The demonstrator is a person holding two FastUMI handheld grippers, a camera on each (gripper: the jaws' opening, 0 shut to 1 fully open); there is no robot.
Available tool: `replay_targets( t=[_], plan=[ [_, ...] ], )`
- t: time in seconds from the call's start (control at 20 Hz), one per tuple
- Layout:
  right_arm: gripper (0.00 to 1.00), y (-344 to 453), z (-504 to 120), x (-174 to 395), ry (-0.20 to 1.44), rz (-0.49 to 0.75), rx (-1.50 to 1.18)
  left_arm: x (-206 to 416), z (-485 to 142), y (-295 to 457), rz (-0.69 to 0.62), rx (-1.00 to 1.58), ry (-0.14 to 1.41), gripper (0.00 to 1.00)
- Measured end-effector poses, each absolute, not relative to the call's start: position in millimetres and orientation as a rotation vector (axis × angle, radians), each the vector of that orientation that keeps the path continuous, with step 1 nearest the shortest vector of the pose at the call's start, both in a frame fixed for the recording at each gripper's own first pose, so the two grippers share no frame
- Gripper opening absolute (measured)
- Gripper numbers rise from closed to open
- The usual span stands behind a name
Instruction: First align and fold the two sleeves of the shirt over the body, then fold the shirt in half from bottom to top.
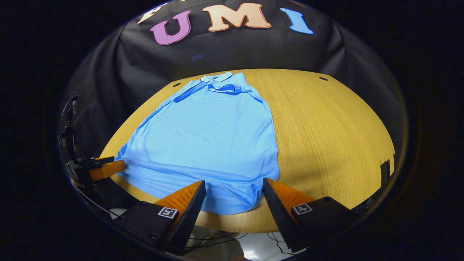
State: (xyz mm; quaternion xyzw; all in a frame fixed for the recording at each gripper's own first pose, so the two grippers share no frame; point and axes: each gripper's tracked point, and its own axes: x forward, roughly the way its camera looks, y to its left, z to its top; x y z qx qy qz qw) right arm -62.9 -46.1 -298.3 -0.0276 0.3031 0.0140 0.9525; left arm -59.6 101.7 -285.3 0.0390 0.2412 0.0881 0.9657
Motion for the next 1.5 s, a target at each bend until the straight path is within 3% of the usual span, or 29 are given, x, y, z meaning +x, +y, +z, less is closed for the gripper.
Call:
replay_targets(
  t=[0.25,0.35,0.4,0.5,0.55,0.6,0.65,0.7,0.75,0.8,0.85,1.0,1.05,1.5],
  plan=[
    [0.98,-45,-303,-64,0.62,0.036,-0.157,-55,-286,91,0.165,0.106,0.464,0.96],
    [0.98,-46,-303,-66,0.622,0.032,-0.152,-53,-287,87,0.152,0.108,0.454,0.9],
    [0.92,-47,-302,-65,0.618,0.024,-0.145,-51,-287,85,0.147,0.103,0.45,0.87],
    [0.84,-46,-302,-65,0.615,0.022,-0.133,-50,-288,80,0.134,0.104,0.447,0.72],
    [0.7,-44,-301,-65,0.617,0.027,-0.128,-48,-288,75,0.116,0.098,0.444,0.62],
    [0.71,-42,-303,-66,0.619,0.03,-0.119,-47,-288,70,0.105,0.087,0.441,0.54],
    [0.45,-38,-303,-66,0.617,0.036,-0.11,-46,-288,67,0.096,0.081,0.433,0.37],
    [0.42,-36,-304,-67,0.614,0.037,-0.103,-44,-289,62,0.087,0.072,0.43,0.26],
    [0.24,-34,-304,-69,0.611,0.036,-0.097,-43,-288,61,0.092,0.068,0.43,0.1],
    [0.23,-32,-304,-70,0.613,0.036,-0.091,-41,-290,61,0.093,0.066,0.433,0.03],
    [0.15,-30,-304,-71,0.616,0.038,-0.087,-41,-289,61,0.095,0.059,0.435,0.0],
    [0.15,-31,-304,-70,0.612,0.029,-0.092,-43,-288,61,0.09,0.047,0.435,0.0],
    [0.05,-30,-303,-71,0.614,0.026,-0.09,-42,-287,62,0.093,0.045,0.434,0.0],
    [0.05,-25,-270,-57,0.583,0.008,-0.057,-33,-246,52,0.071,0.02,0.379,0.0]
  ],
)
